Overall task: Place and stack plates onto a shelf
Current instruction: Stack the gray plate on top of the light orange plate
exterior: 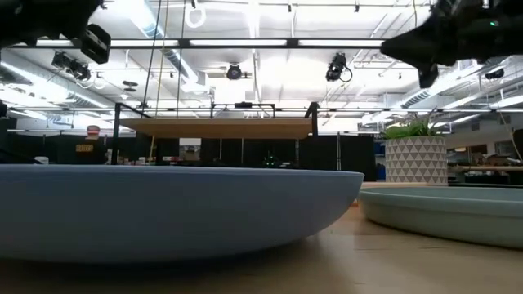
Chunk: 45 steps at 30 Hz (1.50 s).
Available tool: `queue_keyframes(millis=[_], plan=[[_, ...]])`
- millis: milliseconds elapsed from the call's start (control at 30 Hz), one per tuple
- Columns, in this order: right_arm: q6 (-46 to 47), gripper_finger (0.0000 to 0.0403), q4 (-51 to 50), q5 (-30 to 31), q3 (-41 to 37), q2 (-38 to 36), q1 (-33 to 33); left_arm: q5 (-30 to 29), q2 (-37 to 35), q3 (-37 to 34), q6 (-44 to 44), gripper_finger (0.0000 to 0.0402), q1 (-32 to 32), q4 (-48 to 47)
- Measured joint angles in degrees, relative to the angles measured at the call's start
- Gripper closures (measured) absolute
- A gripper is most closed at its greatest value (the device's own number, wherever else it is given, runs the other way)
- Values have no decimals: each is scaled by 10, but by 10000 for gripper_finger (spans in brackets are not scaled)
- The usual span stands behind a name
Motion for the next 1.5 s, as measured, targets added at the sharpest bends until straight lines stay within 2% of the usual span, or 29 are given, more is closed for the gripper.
queue_keyframes(millis=[233, 367, 467, 567, 700, 867, 967, 1067, 1267, 1500], plan=[[8, 356, -114, -5, 147, 164, 0, -41, 61, 72, 39, 376, 0, -143], [-15, 353, -155, -37, 220, 251, 2, -45, 94, 105, 40, 376, 0, -200], [-32, 346, -185, -47, 265, 307, 11, -48, 118, 111, 58, 376, 0, -199], [-31, 333, -245, -46, 313, 356, 18, -80, 143, 111, 67, 367, 0, -189], [-13, 302, -359, -46, 381, 413, 27, -113, 181, 111, 74, 328, 0, -162], [30, 271, -531, -54, 440, 470, 35, -119, 219, 111, 80, 269, 0, -124], [117, 271, -636, -36, 450, 487, 21, -115, 233, 111, 78, 249, 0, -111], [159, 281, -722, -32, 438, 496, -1, -114, 241, 111, 78, 245, 0, -109], [116, 294, -743, -69, 391, 499, -53, -112, 244, 111, 78, 244, 0, -109], [37, 295, -720, -96, 349, 499, -107, -111, 244, 111, 78, 244, 0, -109]])
